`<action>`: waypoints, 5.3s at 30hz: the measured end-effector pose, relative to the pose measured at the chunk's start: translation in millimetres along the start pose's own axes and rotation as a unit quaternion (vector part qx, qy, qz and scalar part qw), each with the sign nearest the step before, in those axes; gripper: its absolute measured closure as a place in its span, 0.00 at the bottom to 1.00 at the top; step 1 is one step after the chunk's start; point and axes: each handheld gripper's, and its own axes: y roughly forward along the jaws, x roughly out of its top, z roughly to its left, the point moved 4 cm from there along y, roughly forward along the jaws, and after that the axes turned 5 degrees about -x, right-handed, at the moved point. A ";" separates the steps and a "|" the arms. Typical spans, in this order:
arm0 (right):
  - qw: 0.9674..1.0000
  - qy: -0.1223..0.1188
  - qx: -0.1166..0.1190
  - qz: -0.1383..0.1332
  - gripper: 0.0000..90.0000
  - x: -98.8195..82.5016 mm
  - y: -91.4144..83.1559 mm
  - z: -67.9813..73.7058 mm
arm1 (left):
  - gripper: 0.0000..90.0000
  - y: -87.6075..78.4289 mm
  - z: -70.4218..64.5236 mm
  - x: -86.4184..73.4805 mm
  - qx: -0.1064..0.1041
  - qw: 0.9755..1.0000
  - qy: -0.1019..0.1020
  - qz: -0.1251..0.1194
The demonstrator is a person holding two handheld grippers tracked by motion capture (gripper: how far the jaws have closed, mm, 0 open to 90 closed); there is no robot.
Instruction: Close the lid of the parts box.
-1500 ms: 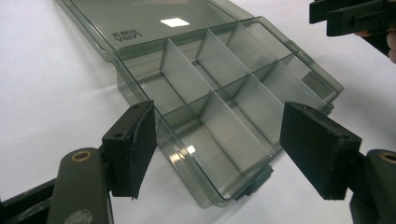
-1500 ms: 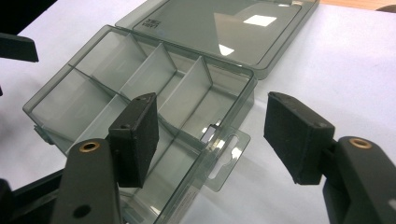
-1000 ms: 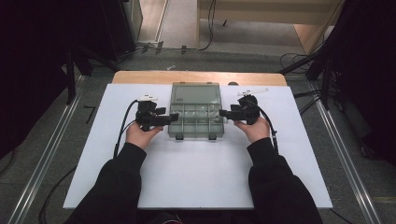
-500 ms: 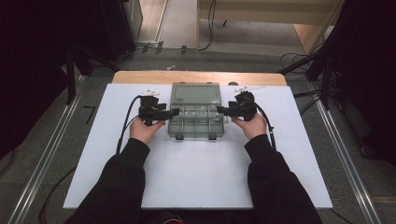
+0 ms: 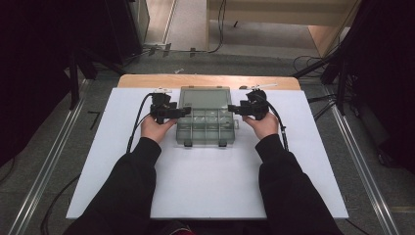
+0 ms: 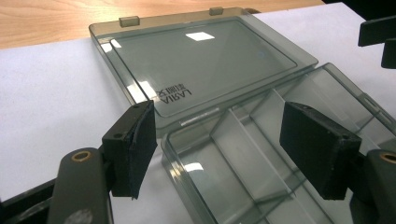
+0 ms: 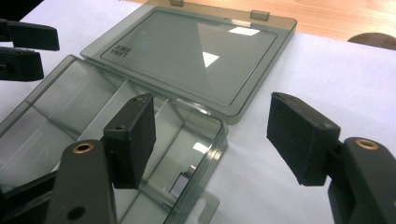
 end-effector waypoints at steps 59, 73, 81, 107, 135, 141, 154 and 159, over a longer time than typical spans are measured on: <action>0.997 0.026 -0.065 0.027 0.36 9.4 70.9 -8.9 | 0.31 57.9 31.4 6.0 0.069 0.997 -0.020 -0.008; 0.998 0.010 -0.046 0.031 0.26 11.2 79.1 -1.4 | 0.23 64.2 34.0 6.3 0.044 0.998 -0.045 0.003; 0.999 0.024 -0.024 0.035 0.22 10.5 82.4 -4.9 | 0.19 66.0 32.7 5.2 0.044 0.998 -0.040 0.000; 0.996 0.055 -0.005 0.075 0.31 9.9 76.2 -5.4 | 0.23 66.5 31.6 4.0 0.062 0.996 -0.055 -0.015; 0.998 0.046 -0.026 0.041 0.35 9.3 72.3 -1.7 | 0.43 56.1 39.2 7.5 0.013 0.994 -0.102 -0.021; 0.998 0.028 -0.052 0.030 0.41 14.7 66.7 0.6 | 0.51 50.1 37.3 13.3 0.020 0.996 -0.076 -0.042; 0.999 0.034 -0.040 0.010 0.47 22.8 50.7 -0.7 | 0.56 38.5 31.1 21.9 0.016 0.996 -0.054 -0.062; 0.999 0.031 -0.036 0.008 0.48 24.2 45.5 0.3 | 0.56 33.3 28.7 23.6 0.011 0.997 -0.044 -0.063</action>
